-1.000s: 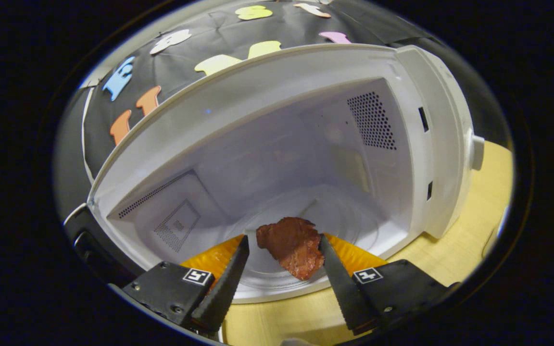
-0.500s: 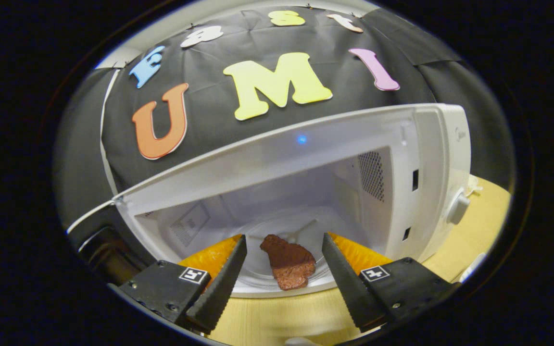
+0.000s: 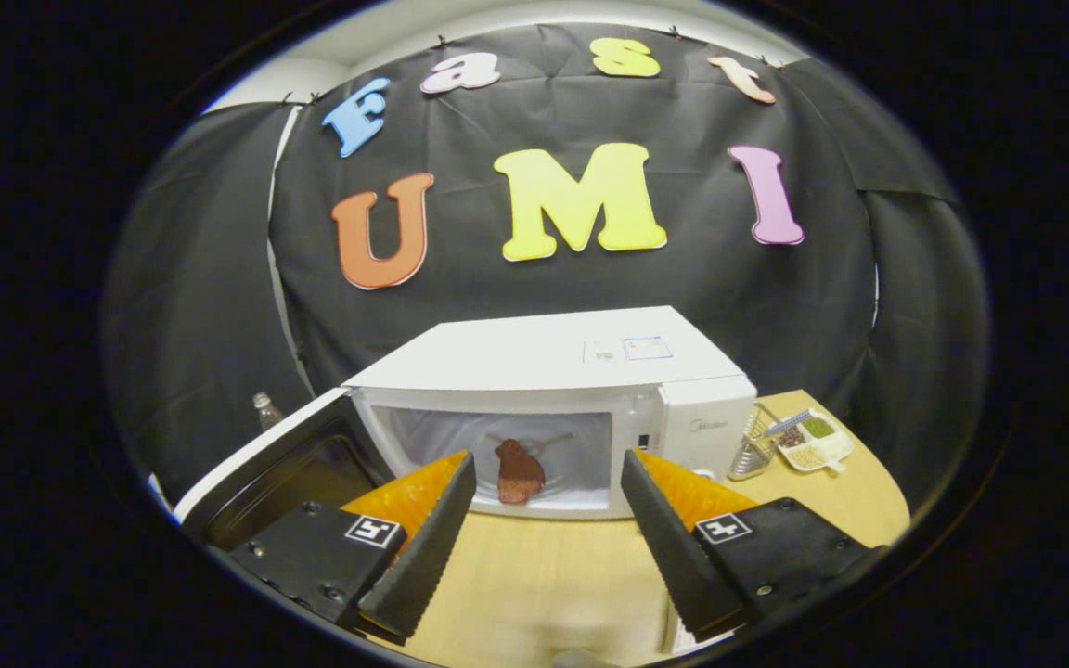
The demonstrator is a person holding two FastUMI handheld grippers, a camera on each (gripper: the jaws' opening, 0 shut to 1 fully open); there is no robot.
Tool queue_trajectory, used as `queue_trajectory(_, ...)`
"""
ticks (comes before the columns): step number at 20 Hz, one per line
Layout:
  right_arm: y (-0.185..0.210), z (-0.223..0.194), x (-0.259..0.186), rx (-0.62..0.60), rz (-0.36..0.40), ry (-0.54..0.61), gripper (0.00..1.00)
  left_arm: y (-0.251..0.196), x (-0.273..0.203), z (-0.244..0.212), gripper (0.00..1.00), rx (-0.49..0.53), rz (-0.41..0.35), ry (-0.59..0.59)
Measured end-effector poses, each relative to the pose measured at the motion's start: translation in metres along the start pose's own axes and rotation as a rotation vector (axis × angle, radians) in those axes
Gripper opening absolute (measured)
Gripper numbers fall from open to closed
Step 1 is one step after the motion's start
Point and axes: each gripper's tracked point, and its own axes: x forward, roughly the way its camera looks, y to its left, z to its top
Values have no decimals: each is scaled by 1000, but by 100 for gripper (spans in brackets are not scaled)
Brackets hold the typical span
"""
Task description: Open the microwave oven with the left hand, put the food in, and close the microwave oven.
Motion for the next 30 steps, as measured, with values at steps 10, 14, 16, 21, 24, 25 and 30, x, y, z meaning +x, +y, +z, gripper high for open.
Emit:
queue_trajectory(10, -95, 24, -146, -50, -105, -8, 92, 30, 19, -37, 97, -24, 55, 26)
queue_trajectory(14, -110, 25, -168, -26, -136, -2, 92, 34, 26, -54, 97, -51, 61, 63)
queue_trajectory(16, -113, 22, -172, -12, -139, 10, 92, 35, 28, -59, 97, -43, 62, 68)
queue_trajectory(21, -118, 15, -174, 5, -151, 35, 92, 22, 33, -69, 33, -74, -9, 59)
queue_trajectory(24, -114, 11, -174, 27, -138, 54, 92, 31, 42, -93, 0, -79, 15, 89)
queue_trajectory(25, -114, 9, -173, 34, -137, 61, 92, 25, 44, -94, 0, -83, -3, 84)
queue_trajectory(30, -116, 7, -175, 60, -142, 79, 92, 7, 64, -123, 0, -72, -47, 140)
